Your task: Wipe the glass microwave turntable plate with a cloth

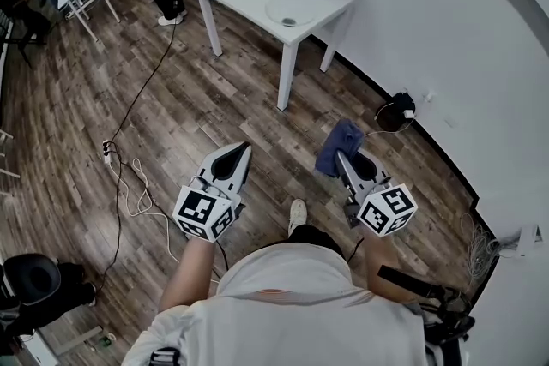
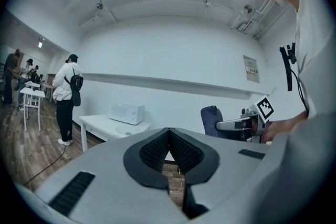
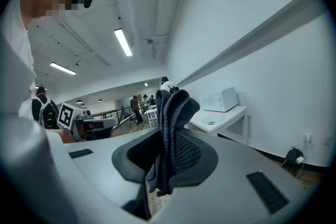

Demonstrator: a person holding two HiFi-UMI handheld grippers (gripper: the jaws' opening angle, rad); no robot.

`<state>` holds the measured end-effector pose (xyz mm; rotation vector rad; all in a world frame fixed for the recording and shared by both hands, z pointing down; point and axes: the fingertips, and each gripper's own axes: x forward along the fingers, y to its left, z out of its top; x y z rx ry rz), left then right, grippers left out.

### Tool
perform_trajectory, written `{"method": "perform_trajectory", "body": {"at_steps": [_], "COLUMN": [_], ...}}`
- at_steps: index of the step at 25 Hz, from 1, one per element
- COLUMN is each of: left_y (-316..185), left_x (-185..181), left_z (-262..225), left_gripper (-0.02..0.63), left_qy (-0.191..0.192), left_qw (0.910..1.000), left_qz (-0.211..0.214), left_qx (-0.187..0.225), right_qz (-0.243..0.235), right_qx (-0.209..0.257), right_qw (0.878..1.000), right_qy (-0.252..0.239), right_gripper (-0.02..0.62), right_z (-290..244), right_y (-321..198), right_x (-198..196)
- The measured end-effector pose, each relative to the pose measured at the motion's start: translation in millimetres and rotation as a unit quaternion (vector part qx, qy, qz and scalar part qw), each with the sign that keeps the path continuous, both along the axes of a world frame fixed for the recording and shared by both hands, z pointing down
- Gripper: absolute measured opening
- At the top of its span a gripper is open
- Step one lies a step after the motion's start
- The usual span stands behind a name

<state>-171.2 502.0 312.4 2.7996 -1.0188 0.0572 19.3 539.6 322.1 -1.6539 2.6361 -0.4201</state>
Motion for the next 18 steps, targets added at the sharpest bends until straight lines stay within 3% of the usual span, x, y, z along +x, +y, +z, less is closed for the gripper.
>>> {"method": "perform_trajectory", "body": {"at_steps": [12, 18], "left_y": [-129, -169], "left_x": [108, 112], "left_z": [-20, -18], "left_gripper": [0.011, 0.011], "left_qy": [0.012, 0.005], "left_qw": [0.9996, 0.9993], "left_qz": [-0.021, -0.037], "left_qx": [0.011, 0.004], "right_qz": [-0.016, -0.033], "right_qx": [0.001, -0.004], "right_qw": [1.000, 0.999], "right_qy": [0.003, -0.004], "right_gripper": [0.061, 0.061], "right_z": [-11, -8], "right_y": [-128, -175], "right_x": [113, 119]}}
